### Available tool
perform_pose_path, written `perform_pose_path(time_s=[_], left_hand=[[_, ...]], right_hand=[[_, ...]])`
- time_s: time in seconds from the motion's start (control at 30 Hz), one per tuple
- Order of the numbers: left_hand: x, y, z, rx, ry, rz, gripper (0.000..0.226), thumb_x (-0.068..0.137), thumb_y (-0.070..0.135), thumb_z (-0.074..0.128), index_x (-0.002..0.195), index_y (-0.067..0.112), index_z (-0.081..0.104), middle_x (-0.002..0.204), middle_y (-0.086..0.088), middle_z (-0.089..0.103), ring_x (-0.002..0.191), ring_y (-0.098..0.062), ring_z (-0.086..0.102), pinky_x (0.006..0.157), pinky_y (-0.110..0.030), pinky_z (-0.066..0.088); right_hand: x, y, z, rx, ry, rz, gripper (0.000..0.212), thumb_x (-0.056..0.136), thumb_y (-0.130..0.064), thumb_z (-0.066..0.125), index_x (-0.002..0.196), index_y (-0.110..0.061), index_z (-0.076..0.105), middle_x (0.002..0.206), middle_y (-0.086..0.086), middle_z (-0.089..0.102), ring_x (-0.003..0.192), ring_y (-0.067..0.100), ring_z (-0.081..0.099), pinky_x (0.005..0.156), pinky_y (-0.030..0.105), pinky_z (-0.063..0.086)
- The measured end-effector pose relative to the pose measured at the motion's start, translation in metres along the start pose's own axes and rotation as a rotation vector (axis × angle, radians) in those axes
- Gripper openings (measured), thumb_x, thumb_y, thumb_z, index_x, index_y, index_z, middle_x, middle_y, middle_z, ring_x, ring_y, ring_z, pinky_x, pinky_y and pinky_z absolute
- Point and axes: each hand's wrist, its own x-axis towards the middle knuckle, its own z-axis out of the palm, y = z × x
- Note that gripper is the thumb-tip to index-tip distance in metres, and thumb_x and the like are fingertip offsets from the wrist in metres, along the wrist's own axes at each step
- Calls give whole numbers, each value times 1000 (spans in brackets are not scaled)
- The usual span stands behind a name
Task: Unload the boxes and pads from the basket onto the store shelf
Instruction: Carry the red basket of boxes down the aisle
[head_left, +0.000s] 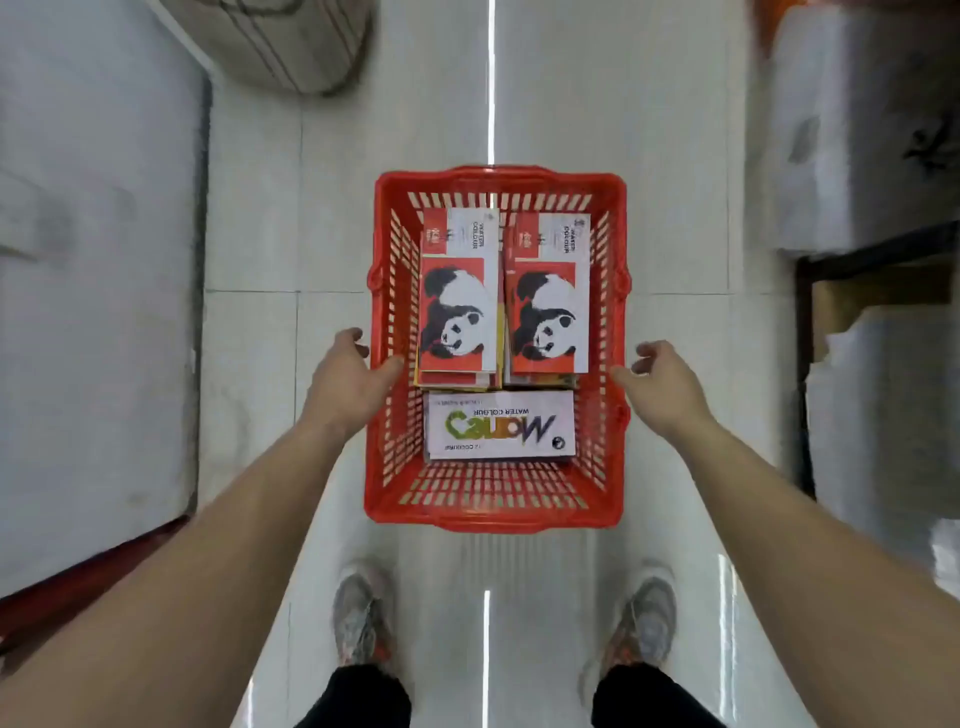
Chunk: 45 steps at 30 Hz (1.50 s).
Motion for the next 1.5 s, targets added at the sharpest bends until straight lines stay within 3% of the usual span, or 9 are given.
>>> perform_pose_path(time_s=[0.27,0.43,0.57,0.8,1.0,1.13,1.2,1.37,1.5], left_hand=[[52,-27,48,-156,84,64,34,103,37,47,130,17,52,118,-2,66,98,-22,64,85,-36,49],[37,-27,41,-193,108,111,23,102,27,50,115,11,61,106,-9,72,94,-30,70,87,-48,57],[-11,-12,8,-210,115,101,17,101,30,52,105,18,63,94,0,73,84,-22,71,82,-50,59],[-152,85,-123,-207,100,63,16,100,28,53,107,19,65,95,-1,75,86,-25,72,83,-51,57],[-298,223,-251,-263,160,29,15,99,27,56,105,19,67,93,-2,76,84,-26,73,83,-51,58],[-362,309,-317,-306,261,110,17,98,24,57,108,16,69,85,3,75,72,-8,72,73,-29,59],[-377,346,-344,-345,280,129,16,99,24,57,106,16,68,82,5,74,66,-3,71,65,-22,56],[-360,427,-399,-419,266,207,13,99,23,57,103,18,68,85,-2,76,75,-27,74,71,-39,58],[-299,486,-446,-436,230,278,14,98,28,56,103,20,67,85,1,77,68,-19,75,71,-38,61]], right_hand=[[55,25,50,106,97,-192,16,102,-21,56,115,-27,62,102,-4,68,95,21,63,75,28,42],[38,20,44,129,138,-217,13,100,-12,57,103,-21,67,91,2,74,87,28,70,75,35,54],[-10,5,12,113,131,-216,12,101,-15,59,102,-24,67,86,-5,73,81,21,71,66,28,49],[-155,-76,-120,163,64,-175,10,104,-23,57,108,-25,66,98,-4,76,86,18,74,80,38,60],[-280,-173,-288,167,64,-232,10,104,-24,58,112,-25,64,92,-8,73,80,10,71,68,28,55],[-330,-233,-389,172,121,-331,19,100,-19,59,115,-21,70,92,-7,74,73,3,69,64,22,49],[-340,-263,-428,172,146,-369,19,99,-18,60,114,-19,71,91,-4,75,72,9,69,63,24,46],[-330,-345,-494,177,229,-430,14,97,-17,59,104,-21,70,80,-13,70,76,14,70,59,23,45],[-300,-418,-521,212,255,-413,14,98,-16,58,102,-25,68,97,3,77,91,29,73,85,46,60]])
